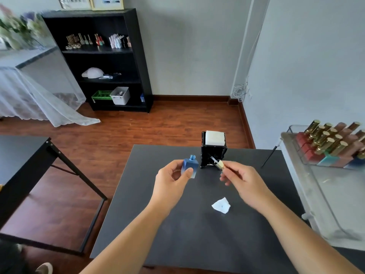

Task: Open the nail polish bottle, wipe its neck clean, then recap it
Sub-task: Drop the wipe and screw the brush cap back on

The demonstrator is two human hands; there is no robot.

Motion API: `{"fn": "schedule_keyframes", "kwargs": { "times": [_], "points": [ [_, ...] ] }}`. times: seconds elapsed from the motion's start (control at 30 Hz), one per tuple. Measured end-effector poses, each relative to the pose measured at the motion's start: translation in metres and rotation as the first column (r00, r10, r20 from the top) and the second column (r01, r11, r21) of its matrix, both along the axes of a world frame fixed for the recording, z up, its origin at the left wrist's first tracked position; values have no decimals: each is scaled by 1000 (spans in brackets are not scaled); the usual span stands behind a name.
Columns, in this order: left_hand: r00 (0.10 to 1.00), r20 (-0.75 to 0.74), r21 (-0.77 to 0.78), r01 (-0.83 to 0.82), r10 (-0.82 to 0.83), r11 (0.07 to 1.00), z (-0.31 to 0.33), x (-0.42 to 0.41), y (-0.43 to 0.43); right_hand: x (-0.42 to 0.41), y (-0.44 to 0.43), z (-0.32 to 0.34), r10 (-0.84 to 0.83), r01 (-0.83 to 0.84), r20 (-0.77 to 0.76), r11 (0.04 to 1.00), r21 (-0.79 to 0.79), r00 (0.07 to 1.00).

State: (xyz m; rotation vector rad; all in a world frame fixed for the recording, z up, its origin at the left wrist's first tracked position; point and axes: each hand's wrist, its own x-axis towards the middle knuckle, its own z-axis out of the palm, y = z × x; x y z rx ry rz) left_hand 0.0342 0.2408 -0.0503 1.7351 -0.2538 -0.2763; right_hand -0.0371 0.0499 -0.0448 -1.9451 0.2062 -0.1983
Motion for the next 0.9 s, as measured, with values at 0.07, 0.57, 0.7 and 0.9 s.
{"fn": "schedule_keyframes", "kwargs": {
  "times": [0.07, 0.57, 0.7, 0.9],
  "points": [
    [1000, 24, 1, 19, -19, 1000, 8, -1, -8, -6, -5, 18, -47, 44, 83, 999, 31, 995],
    [972, 198, 2, 129, -127, 992, 46, -12, -32, -27, -34, 81, -124, 118, 317, 992, 39, 940],
    [959, 240, 16, 149, -149, 989, 50, -12, -34, -27, -37, 85, -101, 110, 337, 994, -7, 936],
    [938, 305, 48, 158, -165, 986, 53, -11, -38, -26, -42, 84, -93, 143, 322, 980, -136, 942]
  ]
}}
